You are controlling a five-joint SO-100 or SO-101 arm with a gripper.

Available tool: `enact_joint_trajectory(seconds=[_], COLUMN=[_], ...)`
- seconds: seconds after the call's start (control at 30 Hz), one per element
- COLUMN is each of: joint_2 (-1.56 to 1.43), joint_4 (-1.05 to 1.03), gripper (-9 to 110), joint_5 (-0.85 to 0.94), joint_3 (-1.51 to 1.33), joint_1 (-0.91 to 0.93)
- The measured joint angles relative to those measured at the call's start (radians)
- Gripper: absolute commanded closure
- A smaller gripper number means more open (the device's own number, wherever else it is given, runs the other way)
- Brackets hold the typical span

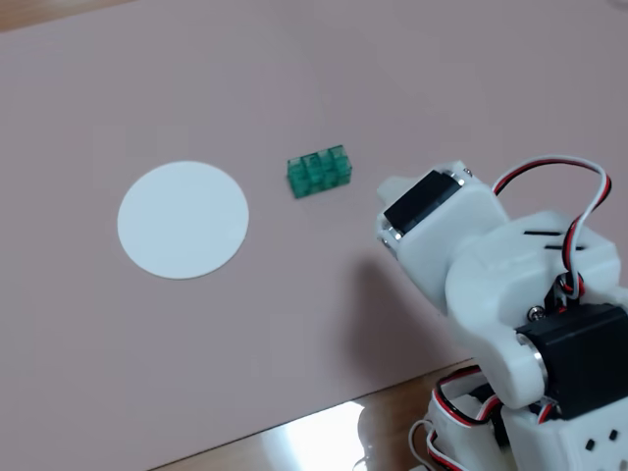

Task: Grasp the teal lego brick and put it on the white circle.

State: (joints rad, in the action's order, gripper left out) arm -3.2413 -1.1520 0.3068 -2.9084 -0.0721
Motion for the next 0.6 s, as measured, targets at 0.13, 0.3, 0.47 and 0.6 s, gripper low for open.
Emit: enact_joint_trajectory(seconds=[0.13, 0.3, 0.47, 0.6], joint_2=[0.250, 0.546, 0.827, 1.043], joint_4=[0.066, 0.087, 0.091, 0.091], gripper=[102, 102, 102, 97], joint_5=[-0.038, -0.112, -0.166, -0.190], joint_3=[0.137, 0.341, 0.531, 0.670], joint_1=[-0.003, -0.032, -0.061, -0.060])
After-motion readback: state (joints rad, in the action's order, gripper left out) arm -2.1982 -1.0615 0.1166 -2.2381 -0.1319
